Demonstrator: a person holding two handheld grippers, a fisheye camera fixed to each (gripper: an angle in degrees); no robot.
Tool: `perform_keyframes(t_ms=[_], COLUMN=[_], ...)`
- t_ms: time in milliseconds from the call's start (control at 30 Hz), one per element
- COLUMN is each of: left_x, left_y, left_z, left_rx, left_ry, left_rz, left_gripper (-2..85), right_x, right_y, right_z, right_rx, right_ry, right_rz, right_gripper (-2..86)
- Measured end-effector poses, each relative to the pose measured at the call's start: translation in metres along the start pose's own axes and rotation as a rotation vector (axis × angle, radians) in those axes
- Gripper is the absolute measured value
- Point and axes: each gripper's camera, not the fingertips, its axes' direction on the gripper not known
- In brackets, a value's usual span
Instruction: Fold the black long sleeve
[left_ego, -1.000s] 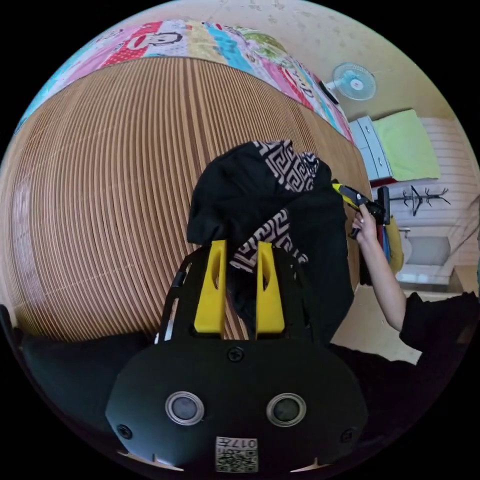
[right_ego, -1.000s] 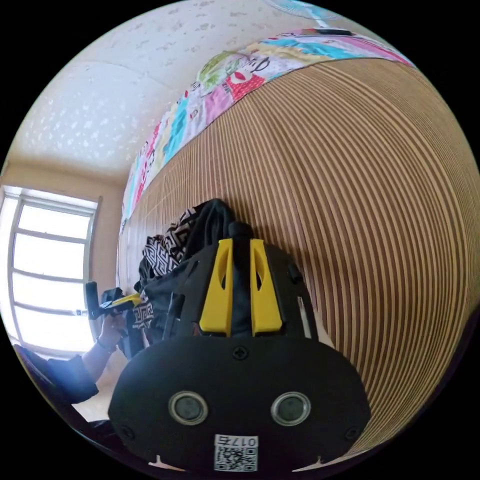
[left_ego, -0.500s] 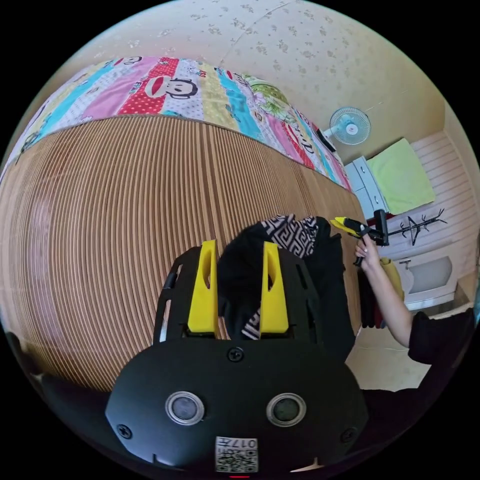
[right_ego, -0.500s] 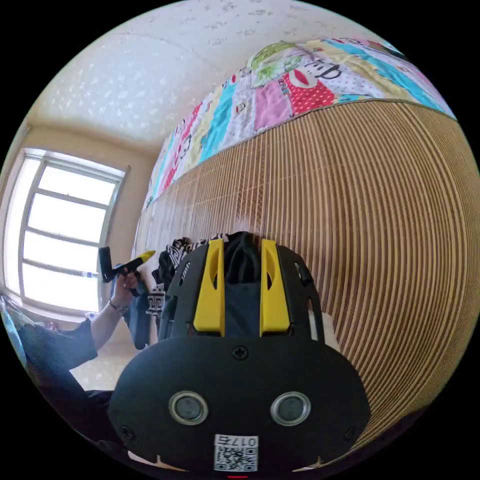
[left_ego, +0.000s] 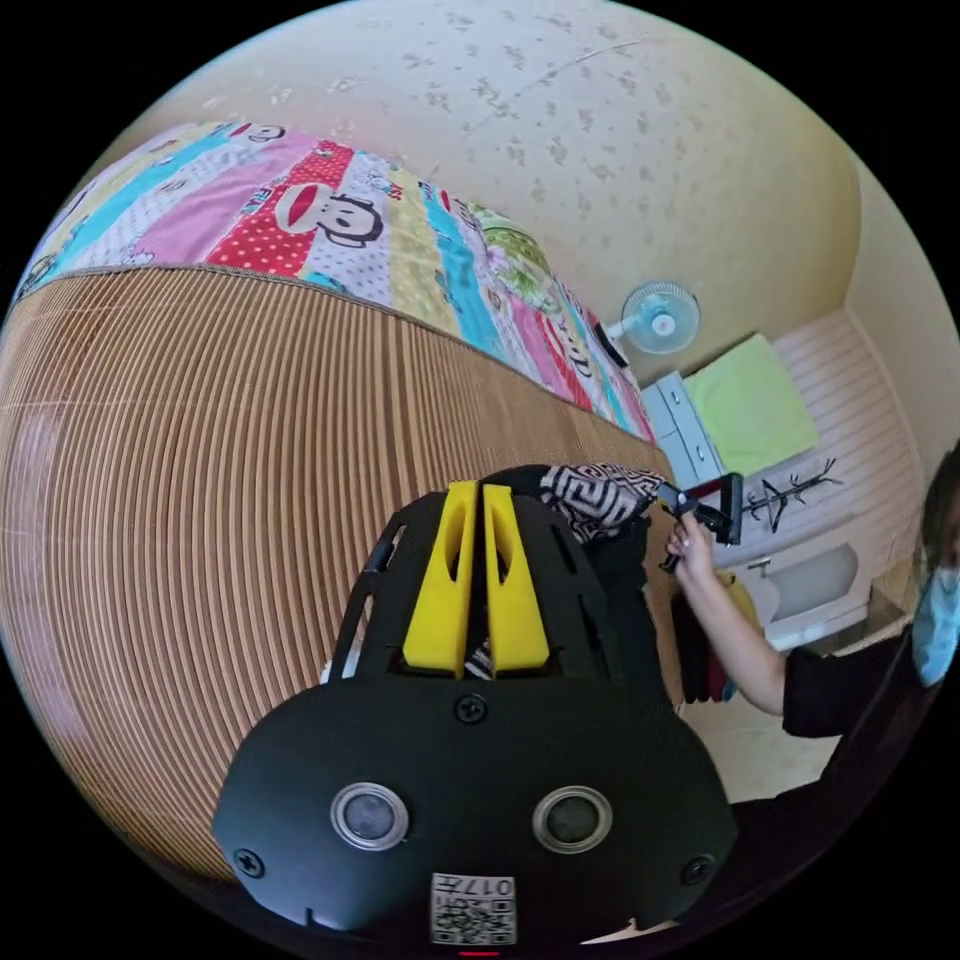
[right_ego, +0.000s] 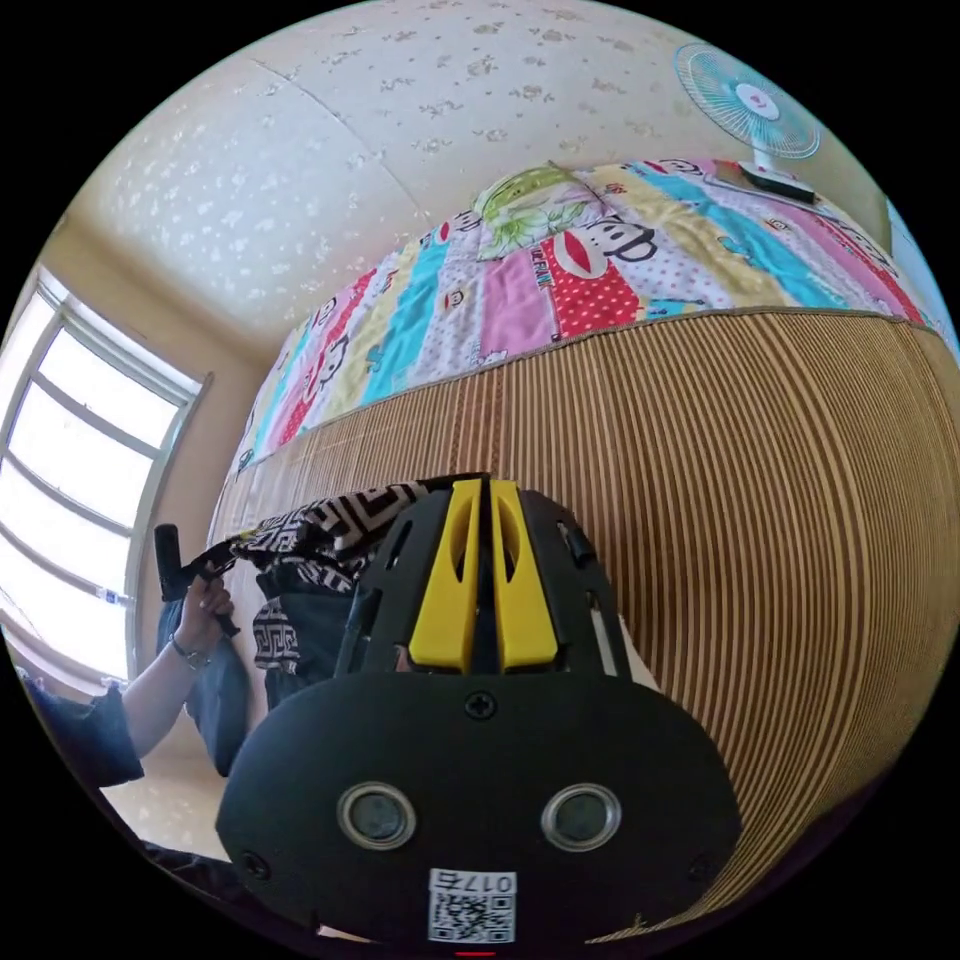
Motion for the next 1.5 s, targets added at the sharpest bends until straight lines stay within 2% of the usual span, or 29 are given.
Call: perform_keyframes(t_ms=[100, 167, 233, 367, 433, 533, 600, 700, 933, 1067, 1233, 1333, 1500], left_x=[-0.022, -0.03, -0.028, -0.003, 0.008, 0.026, 0.037, 0.046, 0.044, 0.047, 0.038, 0.024, 0.018], left_y=[-0.019, -0.017, -0.001, 0.099, 0.163, 0.268, 0.33, 0.375, 0.394, 0.401, 0.405, 0.407, 0.446], left_z=[0.023, 0.014, -0.006, -0.046, -0.056, -0.078, -0.093, -0.093, -0.097, -0.101, -0.099, -0.114, -0.175], left_rx=[-0.03, 0.001, 0.032, -0.062, -0.131, -0.208, -0.235, -0.284, -0.203, -0.213, -0.227, -0.217, -0.268], left_ry=[-0.068, -0.046, 0.016, 0.011, -0.012, -0.147, -0.161, -0.138, -0.142, -0.091, -0.113, 0.01, 0.37], left_rz=[-0.05, -0.097, -0.086, -0.047, -0.066, -0.18, -0.247, -0.272, -0.304, -0.284, -0.309, -0.338, -0.425], left_gripper=[4.8, 9.5, 10.5, 11.2, 11.2, 11.2, 11.2, 11.4, 12.4, 12.0, 4.0, 0.8, -0.4], right_x=[0.011, 0.008, -0.003, 0.011, 0.035, 0.064, 0.074, 0.077, 0.078, 0.068, 0.063, 0.065, 0.057], right_y=[-0.019, -0.021, -0.003, 0.065, 0.133, 0.216, 0.258, 0.293, 0.3, 0.304, 0.313, 0.318, 0.344], right_z=[0.035, 0.024, -0.012, -0.055, -0.073, -0.092, -0.099, -0.119, -0.111, -0.11, -0.099, -0.116, -0.183], right_rx=[-0.085, -0.056, -0.028, -0.154, -0.269, -0.384, -0.439, -0.428, -0.468, -0.471, -0.448, -0.421, -0.469], right_ry=[-0.006, -0.017, -0.033, -0.024, -0.045, 0.004, -0.001, -0.058, -0.064, -0.088, -0.111, -0.08, -0.1], right_rz=[0.021, 0.029, -0.03, -0.023, 0.037, 0.18, 0.222, 0.246, 0.214, 0.154, 0.148, 0.186, 0.238], right_gripper=[3.1, 3.7, 4.9, 7.2, 8.4, 10.7, 10.7, 11.2, 11.3, 7.9, 3.4, 2.6, 2.0])
